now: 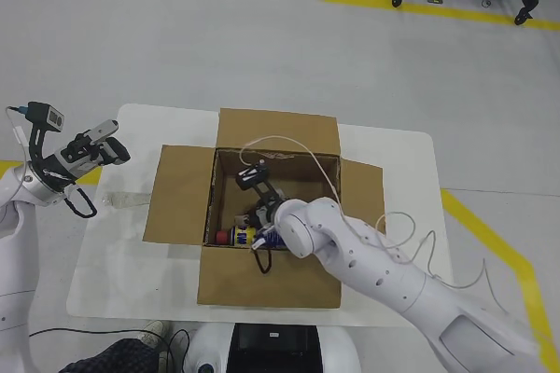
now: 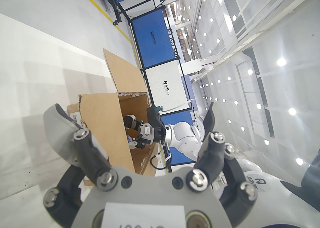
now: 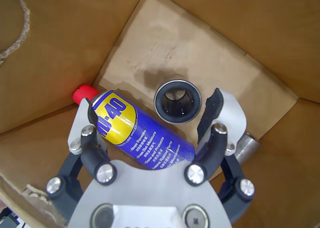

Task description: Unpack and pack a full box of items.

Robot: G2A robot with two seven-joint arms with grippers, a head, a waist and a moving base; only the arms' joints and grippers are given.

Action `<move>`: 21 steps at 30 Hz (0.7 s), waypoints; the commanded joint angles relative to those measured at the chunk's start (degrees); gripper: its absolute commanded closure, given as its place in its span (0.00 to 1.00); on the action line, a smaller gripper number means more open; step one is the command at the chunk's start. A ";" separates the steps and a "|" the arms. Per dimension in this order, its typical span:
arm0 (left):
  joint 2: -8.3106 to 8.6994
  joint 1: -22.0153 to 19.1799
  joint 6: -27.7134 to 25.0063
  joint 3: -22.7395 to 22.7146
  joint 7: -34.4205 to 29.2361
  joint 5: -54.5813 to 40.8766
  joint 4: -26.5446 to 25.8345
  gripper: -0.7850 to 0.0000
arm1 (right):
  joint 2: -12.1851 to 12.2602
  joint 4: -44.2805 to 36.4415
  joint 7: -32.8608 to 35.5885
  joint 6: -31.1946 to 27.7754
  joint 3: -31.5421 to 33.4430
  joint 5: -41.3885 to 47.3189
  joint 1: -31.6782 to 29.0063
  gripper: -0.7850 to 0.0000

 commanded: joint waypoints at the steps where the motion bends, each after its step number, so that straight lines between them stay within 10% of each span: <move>1: 0.00 0.00 0.00 0.00 0.00 0.00 0.00 0.00 | -0.42 1.01 0.18 -0.13 -0.20 0.14 0.08 0.00; 7: 0.00 0.00 0.00 0.00 0.00 0.00 0.00 0.00 | -1.76 3.63 0.50 -0.54 -0.56 0.36 0.20 0.19; 12: 0.00 0.00 0.00 0.00 0.00 0.00 0.00 0.00 | -2.45 4.24 0.74 -0.92 -0.17 0.01 0.11 1.00; 21: 0.00 0.00 0.00 0.00 0.00 0.00 0.00 0.00 | -2.44 1.69 1.04 -0.20 2.22 -2.61 -1.31 1.00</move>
